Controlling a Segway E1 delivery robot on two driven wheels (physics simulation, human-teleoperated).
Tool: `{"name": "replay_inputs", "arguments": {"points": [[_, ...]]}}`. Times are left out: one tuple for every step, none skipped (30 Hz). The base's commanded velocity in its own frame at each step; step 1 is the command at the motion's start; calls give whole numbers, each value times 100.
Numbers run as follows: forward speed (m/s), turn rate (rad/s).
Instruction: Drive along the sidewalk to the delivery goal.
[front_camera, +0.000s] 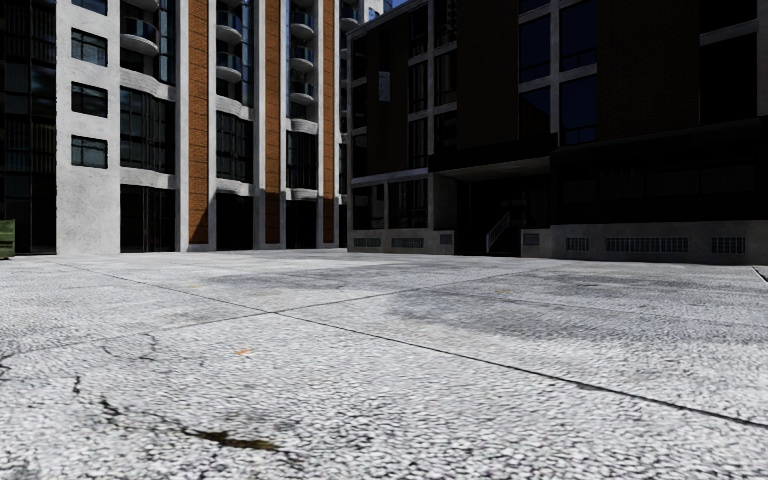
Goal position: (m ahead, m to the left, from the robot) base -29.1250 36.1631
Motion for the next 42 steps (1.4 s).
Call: {"name": "replay_inputs", "arguments": {"points": [[0,0],[0,0],[0,0],[0,0],[0,0],[0,0],[0,0],[0,0],[0,0],[0,0],[0,0],[0,0],[0,0],[0,0],[0,0],[0,0],[0,0],[0,0],[0,0],[0,0],[0,0],[0,0],[0,0],[0,0],[0,0],[0,0],[0,0],[0,0],[0,0],[0,0],[0,-2],[0,-2],[0,-21],[200,-53],[200,-53],[200,-65],[200,-68],[200,-69],[200,-69],[200,-69],[200,-69],[200,-69]]}}
